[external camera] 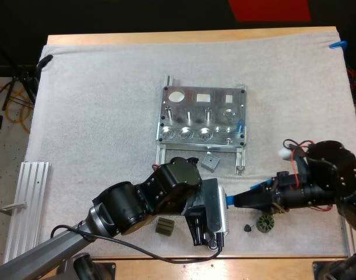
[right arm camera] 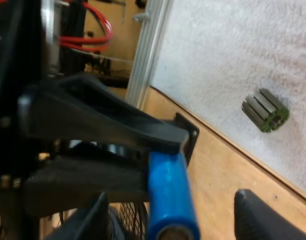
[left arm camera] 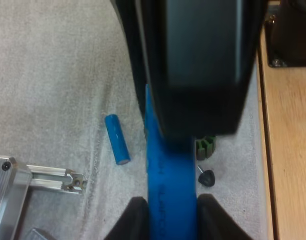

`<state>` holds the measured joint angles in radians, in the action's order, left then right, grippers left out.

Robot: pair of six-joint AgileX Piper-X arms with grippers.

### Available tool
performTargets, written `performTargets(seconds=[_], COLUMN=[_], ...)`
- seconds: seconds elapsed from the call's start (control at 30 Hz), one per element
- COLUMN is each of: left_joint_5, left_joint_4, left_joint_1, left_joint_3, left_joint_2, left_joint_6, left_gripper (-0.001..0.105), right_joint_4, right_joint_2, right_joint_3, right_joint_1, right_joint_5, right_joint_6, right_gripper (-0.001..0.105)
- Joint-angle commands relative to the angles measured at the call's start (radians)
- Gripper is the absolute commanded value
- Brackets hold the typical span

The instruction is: Load cells from right to left

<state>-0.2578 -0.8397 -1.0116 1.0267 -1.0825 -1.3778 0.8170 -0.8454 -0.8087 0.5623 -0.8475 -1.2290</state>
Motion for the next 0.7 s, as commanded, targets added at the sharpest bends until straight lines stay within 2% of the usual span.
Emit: performTargets(seconds=[0.0, 0.1, 0.2, 0.5, 0.57, 0.67], left_joint_5=[-0.007, -0.007, -0.007, -0.007, -0.007, -0.007], left_joint_4=[0.015, 0.015, 0.012, 0.007, 0.007, 0.007], left_joint_1=[-0.001, -0.001, -0.001, -0.001, -0.001, -0.001], left_joint_3=[0.007, 0.007, 0.007, 0.007, 0.007, 0.007], left_joint_2=[0.006, 0.006, 0.006, 0.006, 0.006, 0.006], left_joint_6=[-0.001, -0.001, -0.001, -0.001, -0.001, -0.027], left_gripper=[0.000, 0.000, 0.000, 0.000, 0.000, 0.000], right_joint_4=[-0.015, -0.036, -0.075, -0.080, -0.080, -0.080], right_joint_2=[-0.018, -0.031, -0.035, -0.035, -0.035, -0.035], right_joint_3=[-0.001, -0.001, -0.001, -0.001, -0.001, -0.001], right_joint_1=[0.016, 0.038, 0.049, 0.049, 0.049, 0.049], right_joint_5=[-0.015, -0.017, -0.017, -0.027, -0.027, -0.027], right_joint_6=[-0.001, -0.001, 0.001, 0.002, 0.000, -0.004], right_gripper=[0.053, 0.046, 0.031, 0.005, 0.001, 0.000])
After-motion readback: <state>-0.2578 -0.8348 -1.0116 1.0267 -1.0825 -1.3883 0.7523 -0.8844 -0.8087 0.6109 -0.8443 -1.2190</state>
